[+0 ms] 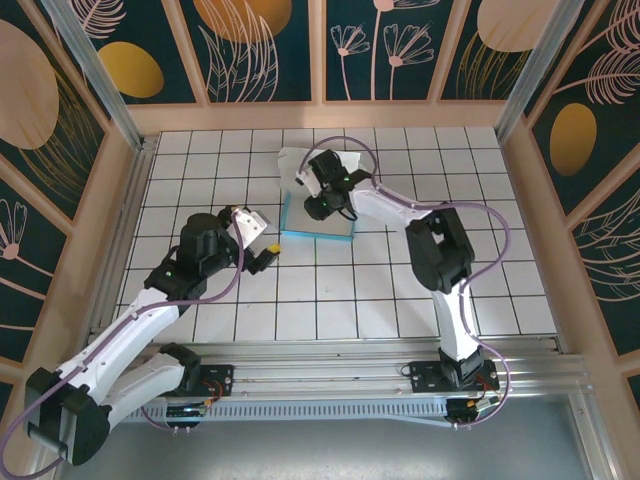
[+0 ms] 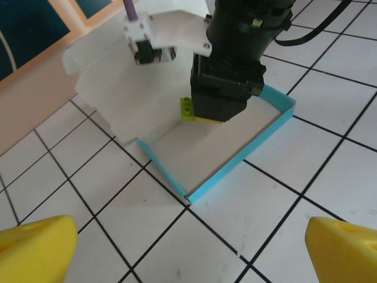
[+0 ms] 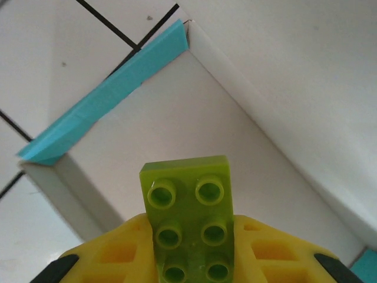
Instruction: Fold the paper box
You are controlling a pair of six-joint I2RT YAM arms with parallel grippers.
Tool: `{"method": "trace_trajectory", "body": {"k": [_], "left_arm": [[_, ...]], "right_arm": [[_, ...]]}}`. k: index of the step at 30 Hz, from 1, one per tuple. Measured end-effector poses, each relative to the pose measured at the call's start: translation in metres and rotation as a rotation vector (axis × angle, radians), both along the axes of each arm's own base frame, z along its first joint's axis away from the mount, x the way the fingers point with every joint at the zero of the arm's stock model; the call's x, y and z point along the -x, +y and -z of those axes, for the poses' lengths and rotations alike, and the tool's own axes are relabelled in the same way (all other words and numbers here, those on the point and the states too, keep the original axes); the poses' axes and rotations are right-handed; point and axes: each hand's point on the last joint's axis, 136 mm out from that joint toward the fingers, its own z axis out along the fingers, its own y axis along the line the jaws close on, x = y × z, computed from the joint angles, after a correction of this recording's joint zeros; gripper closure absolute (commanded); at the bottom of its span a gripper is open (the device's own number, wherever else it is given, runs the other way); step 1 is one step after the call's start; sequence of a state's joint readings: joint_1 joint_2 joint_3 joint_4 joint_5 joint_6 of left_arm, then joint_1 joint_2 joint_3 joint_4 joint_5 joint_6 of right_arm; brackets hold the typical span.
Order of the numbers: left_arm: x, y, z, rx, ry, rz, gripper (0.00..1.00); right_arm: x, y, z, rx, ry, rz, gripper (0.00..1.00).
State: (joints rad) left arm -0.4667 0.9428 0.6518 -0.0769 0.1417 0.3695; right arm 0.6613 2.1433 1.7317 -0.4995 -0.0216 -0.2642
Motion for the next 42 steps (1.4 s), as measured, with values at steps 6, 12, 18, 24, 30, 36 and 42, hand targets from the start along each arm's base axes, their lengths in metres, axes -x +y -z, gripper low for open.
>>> {"method": "trace_trajectory", "body": {"k": [6,12,18,24,30,36,42], "left_arm": [[-0.010,0.014,0.000,-0.037,-0.022,-0.089,0.01],[-0.012,0.019,0.001,-0.050,-0.028,-0.117,0.01],[-0.014,0.022,0.001,-0.058,-0.032,-0.136,0.01],[-0.015,0.022,0.000,-0.056,-0.037,-0.136,0.01],[-0.018,0.022,-0.002,-0.011,-0.032,-0.169,0.01],[-0.039,0.046,-0.021,0.221,-0.001,-0.348,0.01],[-0.089,0.049,-0.059,0.397,0.066,-0.395,0.01]], "right_arm": [[-0.022,0.013,0.012,0.105,-0.038,-0.119,0.71],[-0.029,0.018,0.041,0.164,-0.010,-0.176,0.69],[-0.020,0.011,0.052,0.213,0.017,-0.230,0.64],[-0.003,-0.004,0.053,0.257,0.031,-0.283,0.37],[-0.001,-0.003,0.015,0.187,-0.033,-0.250,0.35],[0.006,-0.021,-0.079,-0.110,-0.142,-0.055,0.27],[-0.020,-0.113,-0.164,-0.537,-0.182,0.316,0.01]]}}
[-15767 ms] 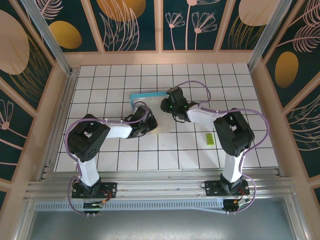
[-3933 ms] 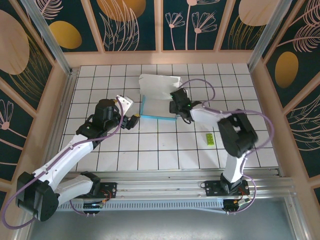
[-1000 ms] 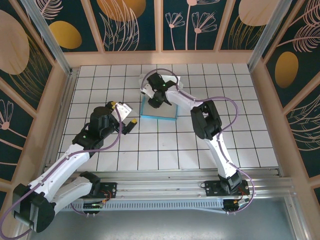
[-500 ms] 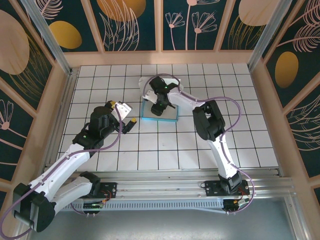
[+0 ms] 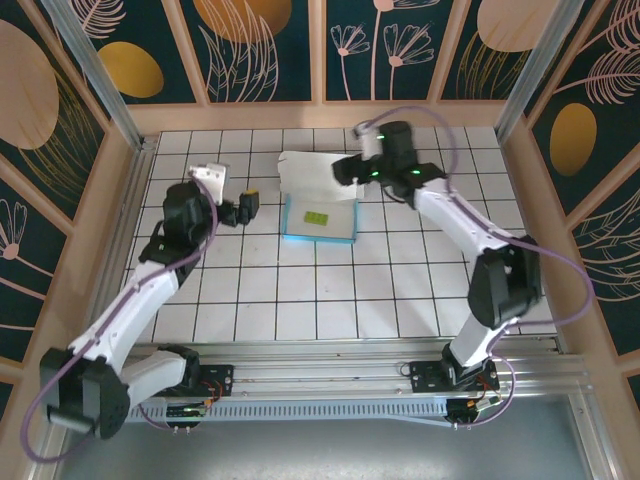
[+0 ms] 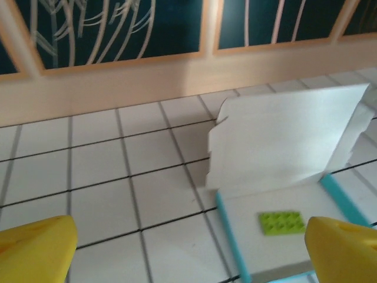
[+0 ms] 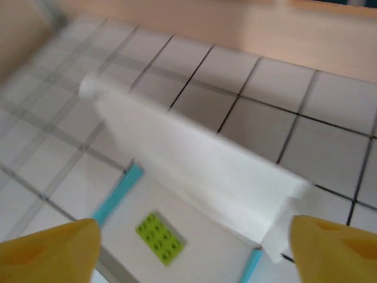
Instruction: Fold the paper box
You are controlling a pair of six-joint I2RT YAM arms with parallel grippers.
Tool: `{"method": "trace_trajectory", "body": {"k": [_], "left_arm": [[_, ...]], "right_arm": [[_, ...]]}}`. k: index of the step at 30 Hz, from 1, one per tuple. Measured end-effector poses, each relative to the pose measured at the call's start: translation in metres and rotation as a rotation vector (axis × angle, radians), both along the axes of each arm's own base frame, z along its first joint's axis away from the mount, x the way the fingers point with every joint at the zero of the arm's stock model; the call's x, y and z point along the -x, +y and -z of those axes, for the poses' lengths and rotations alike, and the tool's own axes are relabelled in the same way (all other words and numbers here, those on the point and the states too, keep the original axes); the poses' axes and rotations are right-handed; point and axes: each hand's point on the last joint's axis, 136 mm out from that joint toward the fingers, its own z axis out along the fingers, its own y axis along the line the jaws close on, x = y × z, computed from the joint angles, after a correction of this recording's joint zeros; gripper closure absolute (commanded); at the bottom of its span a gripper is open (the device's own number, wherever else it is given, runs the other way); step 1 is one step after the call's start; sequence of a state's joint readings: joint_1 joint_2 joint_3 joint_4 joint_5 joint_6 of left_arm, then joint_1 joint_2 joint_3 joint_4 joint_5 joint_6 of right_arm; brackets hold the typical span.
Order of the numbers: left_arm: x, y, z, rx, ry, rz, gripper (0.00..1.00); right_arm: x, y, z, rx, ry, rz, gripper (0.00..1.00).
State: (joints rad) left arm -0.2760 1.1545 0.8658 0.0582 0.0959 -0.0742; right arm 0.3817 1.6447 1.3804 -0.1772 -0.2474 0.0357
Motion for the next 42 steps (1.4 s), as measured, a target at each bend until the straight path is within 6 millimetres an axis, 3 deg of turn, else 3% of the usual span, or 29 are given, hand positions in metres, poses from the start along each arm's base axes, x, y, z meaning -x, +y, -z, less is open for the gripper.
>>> {"method": "trace_trajectory", "body": {"k": [3,5,10,15,21,29,42], "left_arm": [[-0.034,-0.013,-0.019,0.078,0.033,0.037,0.01],[-0.057,-0.016,-0.025,0.135,0.061,0.051,0.01],[-0.099,-0.023,-0.008,0.236,0.172,0.123,0.01],[-0.124,-0.047,0.024,0.286,0.286,0.255,0.01],[-0.129,-0.055,0.064,0.256,0.380,0.308,0.02],[-0.138,-0.063,0.063,0.215,0.377,0.384,0.07],[-0.132,-0.069,0.079,0.213,0.429,0.424,0.12]], "right_arm": [[-0.010,-0.046,0.001,-0.190,0.061,0.117,0.01],[-0.012,-0.059,0.011,-0.261,0.119,0.150,0.01],[-0.020,-0.046,0.031,-0.320,0.223,0.128,0.03],[-0.038,-0.033,0.047,-0.298,0.281,0.103,0.14],[-0.049,-0.024,0.070,-0.250,0.350,0.093,0.35],[-0.046,-0.004,0.082,-0.213,0.394,0.067,0.49],[-0.042,-0.007,0.088,-0.160,0.418,0.107,0.50]]}}
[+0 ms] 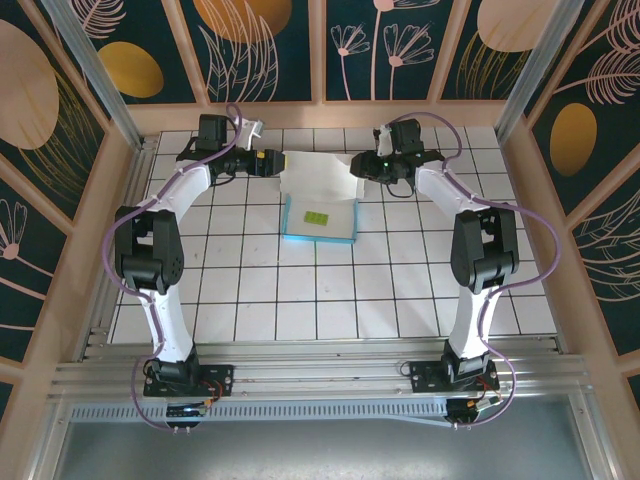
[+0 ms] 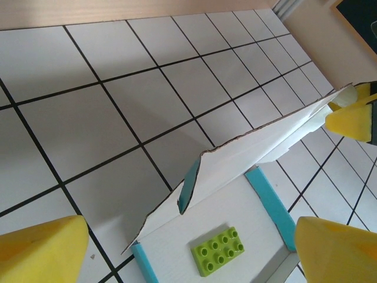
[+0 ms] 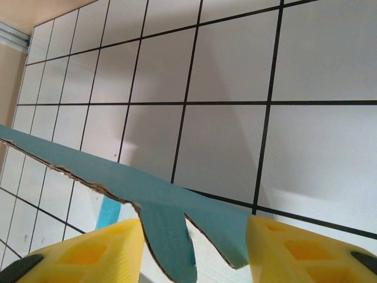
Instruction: Fold the paper box
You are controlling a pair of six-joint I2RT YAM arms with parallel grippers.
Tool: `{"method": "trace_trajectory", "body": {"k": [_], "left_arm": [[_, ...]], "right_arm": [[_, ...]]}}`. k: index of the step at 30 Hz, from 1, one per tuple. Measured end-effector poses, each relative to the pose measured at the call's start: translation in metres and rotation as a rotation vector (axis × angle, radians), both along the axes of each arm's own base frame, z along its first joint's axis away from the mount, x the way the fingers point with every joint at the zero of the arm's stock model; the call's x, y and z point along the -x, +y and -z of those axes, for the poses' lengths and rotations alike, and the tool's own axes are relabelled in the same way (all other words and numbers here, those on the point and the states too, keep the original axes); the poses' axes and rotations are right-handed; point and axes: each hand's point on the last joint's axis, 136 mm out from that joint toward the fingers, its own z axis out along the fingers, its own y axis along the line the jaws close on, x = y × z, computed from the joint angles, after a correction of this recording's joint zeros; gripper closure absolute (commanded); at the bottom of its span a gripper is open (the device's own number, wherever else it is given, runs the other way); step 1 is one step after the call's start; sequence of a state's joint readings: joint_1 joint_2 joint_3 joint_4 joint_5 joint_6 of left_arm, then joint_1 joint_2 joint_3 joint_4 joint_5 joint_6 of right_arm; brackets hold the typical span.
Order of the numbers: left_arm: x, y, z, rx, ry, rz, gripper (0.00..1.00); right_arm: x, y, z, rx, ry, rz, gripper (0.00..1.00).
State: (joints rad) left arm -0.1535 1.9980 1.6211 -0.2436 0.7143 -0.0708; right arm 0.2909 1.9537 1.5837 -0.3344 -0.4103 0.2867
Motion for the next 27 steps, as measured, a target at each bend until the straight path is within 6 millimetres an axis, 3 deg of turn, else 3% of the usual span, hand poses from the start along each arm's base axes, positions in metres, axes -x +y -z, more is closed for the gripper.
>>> {"method": "trace_trajectory", "body": {"k": [15,27], "left_arm": [[-0.006,-0.017,0.034,-0.018,0.061,0.084,0.43],[-0.005,-0.021,0.037,-0.032,0.075,0.076,0.50]], "right_arm": [[-0.001,0.001,0.006,0.016,0.015,0.007,0.57],[0.001,0.002,0.009,0.026,0.031,0.023,0.60]]}}
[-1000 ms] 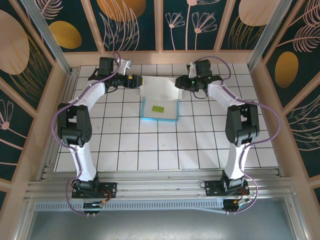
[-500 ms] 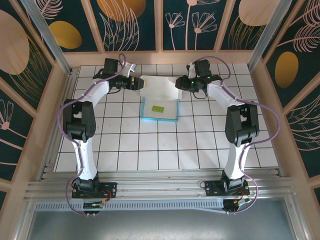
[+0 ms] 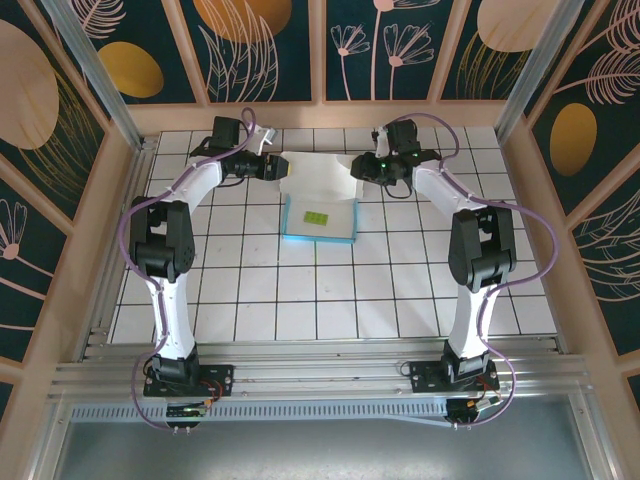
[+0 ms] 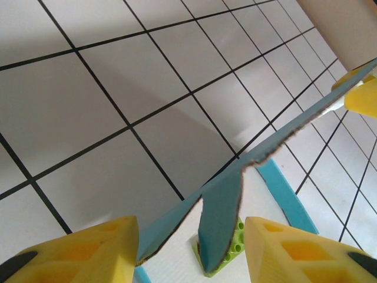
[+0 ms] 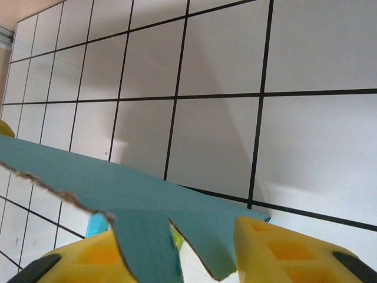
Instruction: Fold the paper box
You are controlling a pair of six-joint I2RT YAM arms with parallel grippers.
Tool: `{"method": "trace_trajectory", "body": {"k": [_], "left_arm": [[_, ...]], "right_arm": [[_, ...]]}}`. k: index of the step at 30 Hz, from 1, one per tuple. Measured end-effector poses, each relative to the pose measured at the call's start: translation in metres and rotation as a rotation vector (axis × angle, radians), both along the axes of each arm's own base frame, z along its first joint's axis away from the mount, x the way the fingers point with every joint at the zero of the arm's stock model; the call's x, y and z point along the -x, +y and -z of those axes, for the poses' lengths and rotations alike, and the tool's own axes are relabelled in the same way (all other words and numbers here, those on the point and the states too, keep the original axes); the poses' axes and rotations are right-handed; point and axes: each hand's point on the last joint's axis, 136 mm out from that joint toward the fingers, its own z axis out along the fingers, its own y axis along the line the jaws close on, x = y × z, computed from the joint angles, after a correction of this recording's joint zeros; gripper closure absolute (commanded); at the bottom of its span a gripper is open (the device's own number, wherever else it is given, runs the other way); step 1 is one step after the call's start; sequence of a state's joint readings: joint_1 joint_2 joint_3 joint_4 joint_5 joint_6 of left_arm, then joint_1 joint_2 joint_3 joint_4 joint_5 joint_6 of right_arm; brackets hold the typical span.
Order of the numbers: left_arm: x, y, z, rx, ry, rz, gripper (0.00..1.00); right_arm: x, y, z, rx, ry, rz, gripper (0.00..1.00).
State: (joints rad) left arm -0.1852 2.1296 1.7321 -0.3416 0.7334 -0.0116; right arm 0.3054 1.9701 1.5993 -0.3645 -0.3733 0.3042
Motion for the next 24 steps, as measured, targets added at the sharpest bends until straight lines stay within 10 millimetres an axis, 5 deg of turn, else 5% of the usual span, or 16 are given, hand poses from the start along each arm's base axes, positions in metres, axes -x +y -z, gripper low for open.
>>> {"method": "trace_trajectory", "body": {"k": [17,24], "left_arm": [[0.006,0.007,0.001,-0.092,0.053,-0.094,0.41],[0.008,0.007,-0.001,-0.111,0.052,-0.101,0.56]], "right_arm": [[0.001,-0.001,0.005,0.038,0.025,0.063,0.65],[0.002,-0.001,0.007,0.045,0.028,0.065,0.65]]}}
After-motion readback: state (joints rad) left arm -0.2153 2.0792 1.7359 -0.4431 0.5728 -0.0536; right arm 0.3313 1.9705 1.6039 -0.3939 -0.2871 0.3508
